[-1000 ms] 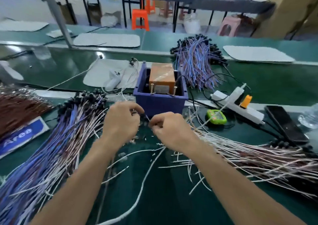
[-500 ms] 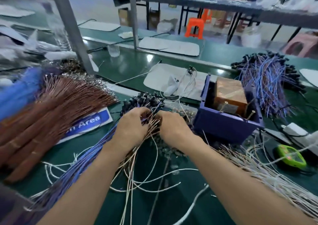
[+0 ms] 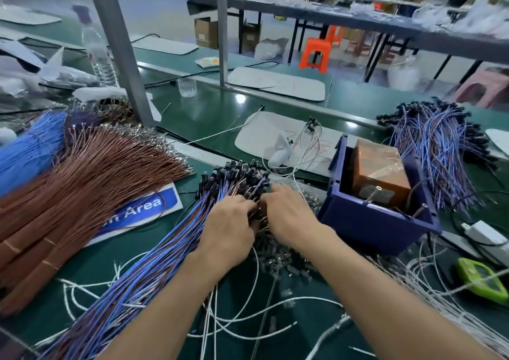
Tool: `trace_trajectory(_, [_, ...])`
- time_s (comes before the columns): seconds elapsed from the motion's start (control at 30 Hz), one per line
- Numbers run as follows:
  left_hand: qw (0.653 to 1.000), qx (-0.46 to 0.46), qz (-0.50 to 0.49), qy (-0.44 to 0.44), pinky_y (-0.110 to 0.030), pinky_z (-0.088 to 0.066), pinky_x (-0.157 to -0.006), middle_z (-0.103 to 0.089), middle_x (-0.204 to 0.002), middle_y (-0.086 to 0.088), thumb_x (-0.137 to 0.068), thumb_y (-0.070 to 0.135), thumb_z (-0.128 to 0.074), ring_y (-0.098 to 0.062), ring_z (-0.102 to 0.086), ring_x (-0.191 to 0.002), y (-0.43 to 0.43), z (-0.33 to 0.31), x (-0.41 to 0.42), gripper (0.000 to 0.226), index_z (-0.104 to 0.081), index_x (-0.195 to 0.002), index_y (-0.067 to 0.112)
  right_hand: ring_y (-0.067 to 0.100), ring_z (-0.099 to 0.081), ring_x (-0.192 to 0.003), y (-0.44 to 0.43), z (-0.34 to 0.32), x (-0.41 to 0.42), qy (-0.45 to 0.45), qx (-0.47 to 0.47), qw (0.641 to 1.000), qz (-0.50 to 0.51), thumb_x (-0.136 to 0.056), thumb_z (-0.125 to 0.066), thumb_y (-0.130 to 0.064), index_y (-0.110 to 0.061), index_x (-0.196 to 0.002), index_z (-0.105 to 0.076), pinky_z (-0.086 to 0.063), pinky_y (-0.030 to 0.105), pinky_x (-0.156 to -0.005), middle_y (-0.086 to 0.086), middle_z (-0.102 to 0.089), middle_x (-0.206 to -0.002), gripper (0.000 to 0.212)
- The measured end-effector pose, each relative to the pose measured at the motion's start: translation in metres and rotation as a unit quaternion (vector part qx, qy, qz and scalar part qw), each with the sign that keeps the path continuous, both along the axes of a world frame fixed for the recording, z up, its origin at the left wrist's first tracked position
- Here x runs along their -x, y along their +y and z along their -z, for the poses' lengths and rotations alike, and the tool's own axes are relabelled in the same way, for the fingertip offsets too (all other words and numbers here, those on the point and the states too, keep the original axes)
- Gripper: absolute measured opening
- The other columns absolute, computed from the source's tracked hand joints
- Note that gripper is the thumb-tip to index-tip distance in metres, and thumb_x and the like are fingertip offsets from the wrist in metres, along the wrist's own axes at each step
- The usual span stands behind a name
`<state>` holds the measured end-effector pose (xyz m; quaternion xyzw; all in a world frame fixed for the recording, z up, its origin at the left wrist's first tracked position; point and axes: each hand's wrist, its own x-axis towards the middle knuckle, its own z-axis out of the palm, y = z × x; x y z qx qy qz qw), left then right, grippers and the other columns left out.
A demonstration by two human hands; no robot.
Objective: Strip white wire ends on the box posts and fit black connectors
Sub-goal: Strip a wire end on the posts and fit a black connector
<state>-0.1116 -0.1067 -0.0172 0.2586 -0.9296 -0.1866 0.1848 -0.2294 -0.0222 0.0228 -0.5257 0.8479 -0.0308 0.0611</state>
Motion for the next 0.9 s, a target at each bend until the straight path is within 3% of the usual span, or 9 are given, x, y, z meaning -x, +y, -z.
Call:
trace_trajectory(0.1, [0.999, 0.04, 0.022, -0.016, -0.036, -0.041, -0.09, -0.069, -0.104, 0.005, -0.091, 0.027, -0.068, -0.023, -0.057, -0.1, 0.001, 0.002, -0.004, 0.018, -0.076, -0.106, 0.026, 0.026, -0.049, -0.1, 0.005, -0.004, -0.005, -0.022, 0.045, 0.999, 0.0, -0.088, -0.057, -0.002, -0.02, -0.092, -0.056, -0.044, 0.04, -0.086, 0.005, -0.058, -0.106, 0.018])
trace_trajectory(0.2, [0.999, -0.013, -0.034, 0.031, -0.038, -0.045, -0.082, -0.074, -0.092, -0.002, -0.09, 0.026, -0.074, -0.027, -0.061, -0.088, 0.005, -0.006, -0.007, 0.016, -0.08, -0.105, 0.029, 0.023, -0.049, -0.088, 0.012, -0.009, -0.014, -0.008, 0.122, 0.993, 0.004, -0.09, -0.057, 0.002, -0.02, -0.085, -0.05, -0.039, 0.036, -0.076, 0.002, -0.065, -0.093, 0.024])
trace_trajectory(0.3, [0.983, -0.159, -0.066, 0.068, -0.034, -0.055, -0.073, -0.078, -0.086, 0.002, -0.093, 0.03, -0.074, -0.023, -0.07, -0.082, 0.005, -0.015, -0.01, 0.014, -0.081, -0.105, 0.031, 0.023, -0.052, -0.082, 0.021, -0.019, -0.022, 0.007, 0.156, 0.987, -0.023, -0.09, -0.059, 0.003, -0.021, -0.088, -0.045, -0.04, 0.036, -0.071, 0.001, -0.064, -0.086, 0.028])
trace_trajectory(0.4, [0.922, -0.354, -0.055, 0.146, -0.029, -0.058, -0.062, -0.078, -0.074, 0.003, -0.095, 0.017, -0.073, -0.014, -0.073, -0.068, 0.002, -0.029, -0.01, 0.012, -0.083, -0.1, 0.02, 0.024, -0.054, -0.069, 0.035, -0.034, -0.022, -0.022, 0.159, 0.987, -0.024, -0.092, -0.059, 0.0, -0.019, -0.087, -0.045, -0.042, 0.039, -0.06, -0.002, -0.057, -0.075, 0.025])
trace_trajectory(0.47, [0.885, -0.43, -0.037, 0.174, -0.019, -0.053, -0.054, -0.077, -0.07, -0.003, -0.095, 0.005, -0.07, -0.01, -0.067, -0.057, 0.003, -0.039, -0.011, 0.015, -0.082, -0.093, 0.015, 0.025, -0.053, -0.064, 0.045, -0.042, -0.019, -0.054, 0.162, 0.985, -0.001, -0.097, -0.053, -0.003, -0.019, -0.082, -0.046, -0.04, 0.043, -0.055, 0.0, -0.053, -0.069, 0.023])
trace_trajectory(0.6, [0.877, -0.461, 0.011, 0.136, -0.014, -0.044, -0.05, -0.075, -0.068, -0.008, -0.093, 0.005, -0.071, -0.008, -0.054, -0.053, 0.01, -0.053, -0.016, 0.02, -0.082, -0.082, 0.017, 0.02, -0.05, -0.054, 0.072, -0.05, -0.019, -0.11, 0.197, 0.972, 0.063, -0.105, -0.039, -0.02, -0.022, -0.074, -0.045, -0.04, 0.045, -0.052, 0.001, -0.055, -0.061, 0.031])
trace_trajectory(0.73, [0.862, -0.496, 0.056, 0.091, -0.016, -0.044, -0.055, -0.076, -0.076, -0.015, -0.094, 0.007, -0.072, -0.013, -0.06, -0.067, 0.013, -0.055, -0.024, 0.016, -0.084, -0.088, 0.015, 0.008, -0.046, -0.049, 0.101, -0.058, -0.02, -0.142, 0.216, 0.962, 0.087, -0.107, -0.04, -0.029, -0.022, -0.075, -0.05, -0.034, 0.028, -0.046, -0.006, -0.057, -0.058, 0.034])
trace_trajectory(0.8, [0.858, -0.503, 0.076, 0.073, -0.017, -0.044, -0.057, -0.076, -0.08, -0.016, -0.094, 0.01, -0.072, -0.016, -0.059, -0.071, 0.013, -0.055, -0.028, 0.017, -0.084, -0.09, 0.02, 0.005, -0.044, -0.049, 0.117, -0.065, -0.017, -0.194, 0.215, 0.953, 0.089, -0.106, -0.044, -0.028, -0.02, -0.075, -0.055, -0.031, 0.022, -0.044, -0.013, -0.057, -0.059, 0.034])
trace_trajectory(0.9, [0.857, -0.495, 0.139, 0.014, -0.018, -0.047, -0.06, -0.076, -0.079, -0.01, -0.098, 0.016, -0.069, -0.016, -0.057, -0.07, 0.021, -0.053, -0.028, 0.016, -0.084, -0.094, 0.021, 0.003, -0.04, -0.044, 0.142, -0.08, -0.01, -0.251, 0.231, 0.934, 0.108, -0.104, -0.049, -0.029, -0.023, -0.079, -0.064, -0.031, 0.02, -0.043, -0.01, -0.054, -0.054, 0.029])
